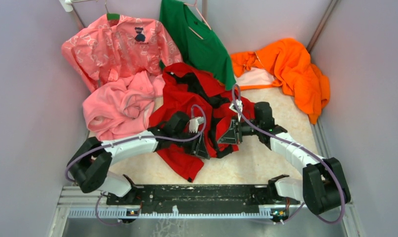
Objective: Zip up the jacket
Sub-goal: Insert the zipper into the jacket.
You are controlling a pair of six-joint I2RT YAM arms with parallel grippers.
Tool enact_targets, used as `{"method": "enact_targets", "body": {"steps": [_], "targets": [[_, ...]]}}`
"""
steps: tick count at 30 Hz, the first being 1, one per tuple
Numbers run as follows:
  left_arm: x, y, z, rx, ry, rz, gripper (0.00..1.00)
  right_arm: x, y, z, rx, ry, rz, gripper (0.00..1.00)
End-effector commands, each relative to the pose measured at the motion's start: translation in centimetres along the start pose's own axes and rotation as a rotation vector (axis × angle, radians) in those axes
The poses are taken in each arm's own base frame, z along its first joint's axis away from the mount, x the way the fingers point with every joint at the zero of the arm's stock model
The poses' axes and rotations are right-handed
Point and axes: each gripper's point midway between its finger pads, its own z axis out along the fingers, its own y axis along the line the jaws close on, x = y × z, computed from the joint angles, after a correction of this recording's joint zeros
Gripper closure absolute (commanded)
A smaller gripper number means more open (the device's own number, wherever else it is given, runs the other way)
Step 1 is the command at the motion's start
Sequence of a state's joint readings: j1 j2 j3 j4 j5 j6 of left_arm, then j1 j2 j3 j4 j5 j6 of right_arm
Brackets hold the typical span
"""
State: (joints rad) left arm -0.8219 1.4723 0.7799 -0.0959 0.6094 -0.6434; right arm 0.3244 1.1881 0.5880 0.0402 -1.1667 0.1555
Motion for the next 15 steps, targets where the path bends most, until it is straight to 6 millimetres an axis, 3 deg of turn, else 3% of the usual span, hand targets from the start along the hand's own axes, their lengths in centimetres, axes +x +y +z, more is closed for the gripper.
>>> {"method": "enact_targets", "body": {"steps": [1, 5, 9, 15], "targets": [[-0.9, -1.0, -1.7, 0.011, -0.09, 0.062, 0.52, -1.9, 0.9, 0.1, -0.042, -0.03, -0.086, 1.0], [-0.7, -1.6, -3.8, 0.017, -0.172, 0.169, 0.44, -1.9, 0.9, 0.1, -0.045, -0.028, -0.086, 1.0], [-1.2, -2.7, -6.3, 0.033, -0.297, 0.308, 0.42, -1.9, 0.9, 0.1, -0.045, -0.029, -0.083, 1.0], [-2.5, -7.0, -8.3, 0.11, -0.523, 0.605, 0.42, -1.8, 0.9, 0.1, -0.044, -0.028, -0.08, 1.0]]}}
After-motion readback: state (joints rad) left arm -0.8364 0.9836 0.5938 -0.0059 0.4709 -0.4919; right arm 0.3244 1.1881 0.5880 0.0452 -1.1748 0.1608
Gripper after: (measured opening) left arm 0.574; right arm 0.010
